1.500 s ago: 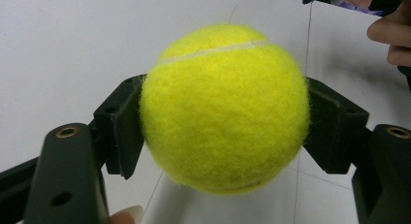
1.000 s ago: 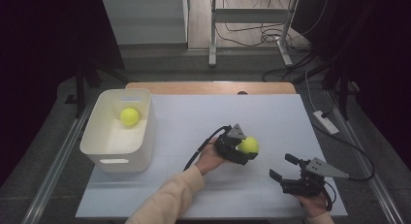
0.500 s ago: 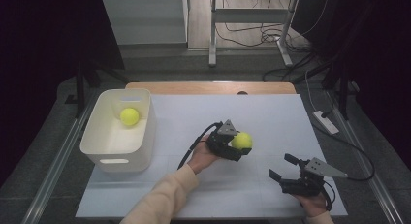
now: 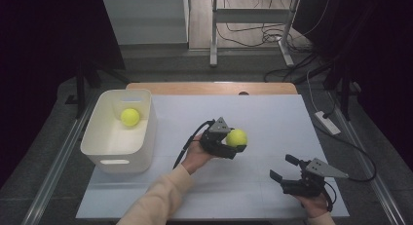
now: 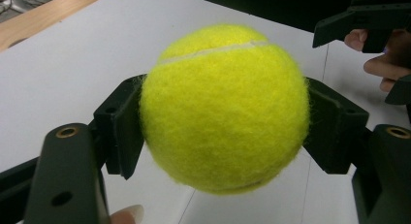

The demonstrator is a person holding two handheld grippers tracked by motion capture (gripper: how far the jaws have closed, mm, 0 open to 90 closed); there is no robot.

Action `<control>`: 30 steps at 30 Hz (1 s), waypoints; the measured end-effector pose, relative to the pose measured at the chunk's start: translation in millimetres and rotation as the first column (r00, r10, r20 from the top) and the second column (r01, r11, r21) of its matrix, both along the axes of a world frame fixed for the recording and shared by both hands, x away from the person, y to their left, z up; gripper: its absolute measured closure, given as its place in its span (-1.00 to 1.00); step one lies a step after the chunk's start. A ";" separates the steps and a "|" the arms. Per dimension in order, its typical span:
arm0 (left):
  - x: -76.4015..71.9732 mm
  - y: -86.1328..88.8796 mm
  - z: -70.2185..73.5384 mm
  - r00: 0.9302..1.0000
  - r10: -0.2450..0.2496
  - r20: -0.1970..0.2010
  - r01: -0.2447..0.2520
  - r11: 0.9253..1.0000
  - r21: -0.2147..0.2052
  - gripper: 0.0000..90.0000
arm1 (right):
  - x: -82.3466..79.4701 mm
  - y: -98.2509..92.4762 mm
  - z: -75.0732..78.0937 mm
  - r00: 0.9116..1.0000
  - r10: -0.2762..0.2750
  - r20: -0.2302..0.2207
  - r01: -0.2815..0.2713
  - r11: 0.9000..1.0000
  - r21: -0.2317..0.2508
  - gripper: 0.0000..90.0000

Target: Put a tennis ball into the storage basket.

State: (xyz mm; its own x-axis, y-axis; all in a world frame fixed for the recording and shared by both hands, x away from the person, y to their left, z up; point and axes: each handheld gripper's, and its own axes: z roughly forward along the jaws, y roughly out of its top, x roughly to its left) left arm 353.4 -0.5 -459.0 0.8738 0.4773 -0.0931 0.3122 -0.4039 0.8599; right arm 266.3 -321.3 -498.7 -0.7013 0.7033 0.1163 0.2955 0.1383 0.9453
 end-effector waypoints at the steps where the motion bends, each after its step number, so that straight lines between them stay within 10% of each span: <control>1: -0.5 1.2 1.0 1.000 0.002 0.002 -0.002 1.000 -0.002 -0.41 | -0.2 -0.1 0.2 1.000 0.000 -0.002 0.000 1.000 -0.003 -0.78; 30: -9.9 31.6 23.5 0.998 0.054 0.040 -0.053 0.998 -0.039 -0.41 | 0.4 -0.4 -1.0 1.000 -0.001 0.000 0.001 1.000 -0.011 -0.78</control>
